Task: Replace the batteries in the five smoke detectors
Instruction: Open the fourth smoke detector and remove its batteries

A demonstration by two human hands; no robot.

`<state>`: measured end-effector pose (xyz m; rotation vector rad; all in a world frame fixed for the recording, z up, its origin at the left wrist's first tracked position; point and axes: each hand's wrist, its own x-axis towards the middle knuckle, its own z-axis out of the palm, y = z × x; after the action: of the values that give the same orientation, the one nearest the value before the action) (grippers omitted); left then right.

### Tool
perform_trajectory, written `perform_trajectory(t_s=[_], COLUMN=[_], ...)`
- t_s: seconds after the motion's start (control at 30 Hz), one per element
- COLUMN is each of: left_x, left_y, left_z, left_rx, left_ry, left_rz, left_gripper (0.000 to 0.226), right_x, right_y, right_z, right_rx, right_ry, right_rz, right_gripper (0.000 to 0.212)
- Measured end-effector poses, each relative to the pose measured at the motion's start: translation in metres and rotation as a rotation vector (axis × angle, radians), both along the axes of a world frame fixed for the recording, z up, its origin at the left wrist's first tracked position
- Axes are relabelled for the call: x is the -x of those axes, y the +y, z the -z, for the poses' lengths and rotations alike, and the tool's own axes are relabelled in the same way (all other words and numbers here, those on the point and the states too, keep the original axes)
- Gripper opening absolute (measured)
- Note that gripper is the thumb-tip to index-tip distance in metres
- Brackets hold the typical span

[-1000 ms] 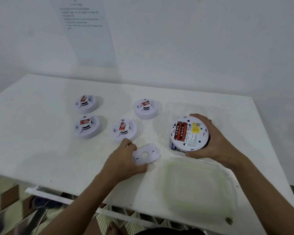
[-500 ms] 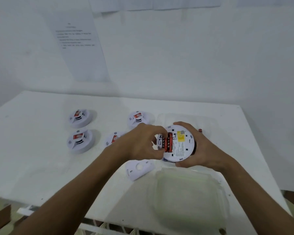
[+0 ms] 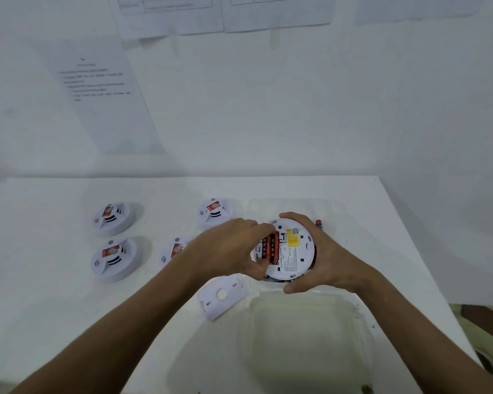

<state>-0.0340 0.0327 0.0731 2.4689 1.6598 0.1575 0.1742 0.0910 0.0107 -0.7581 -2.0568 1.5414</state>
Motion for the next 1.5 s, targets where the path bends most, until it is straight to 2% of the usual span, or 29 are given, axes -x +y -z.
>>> perform_trajectory(t_s=[0.13,0.3,0.4,0.63,0.8,0.87,0.93,0.97,1.07,1.17,1.27,1.5], left_x=[0.001,0.004,0.003,-0.012,-0.027,-0.03,-0.03,-0.031,-0.04,-0.051,-0.061,-0.073], left_y=[-0.001,-0.002,-0.003,0.005,0.016,0.022,0.029,0.032,0.035,0.04,0.046,0.049], left_z=[0.005,0.016,0.03,0.03,0.019,0.017,0.017,0.018,0.029,0.043,0.056,0.075], left_rx=[-0.051,-0.18,-0.291,-0.003,-0.13,-0.178,-0.113,-0.057,0.107,0.246,0.22,0.156], left_ry=[-0.006,-0.036,-0.107,-0.534,-0.568,-0.648,-0.752,-0.749,-0.578,-0.547,-0.46,-0.25], left_rz=[0.036,0.113,0.163,-0.088,-0.069,-0.147,-0.246,-0.264,-0.217,-0.239,-0.237,-0.198], left_gripper=[0.063,0.044,0.046,0.052,0.024,0.02,0.02,0.02,0.023,0.028,0.021,0.023], right_x=[-0.002,-0.003,-0.005,-0.021,-0.035,-0.045,-0.059,-0.066,-0.087,-0.1,-0.108,-0.116], right_y=[0.003,0.006,0.006,0.004,0.005,0.005,0.004,0.003,-0.003,-0.01,-0.016,-0.025], right_z=[-0.001,0.0,0.004,0.006,-0.004,-0.009,-0.011,-0.011,-0.012,-0.009,-0.004,0.001], right_rx=[-0.057,-0.084,-0.066,-0.074,-0.1,-0.11,-0.107,-0.101,-0.091,-0.091,-0.08,-0.059], right_ry=[-0.001,0.021,0.031,0.027,0.035,0.034,0.034,0.036,0.026,0.006,0.001,-0.006], right_rz=[0.038,0.087,0.132,0.193,0.272,0.319,0.374,0.398,0.438,0.457,0.479,0.493], right_gripper=[0.106,0.098,0.097,0.095,0.093,0.094,0.095,0.095,0.096,0.096,0.097,0.101])
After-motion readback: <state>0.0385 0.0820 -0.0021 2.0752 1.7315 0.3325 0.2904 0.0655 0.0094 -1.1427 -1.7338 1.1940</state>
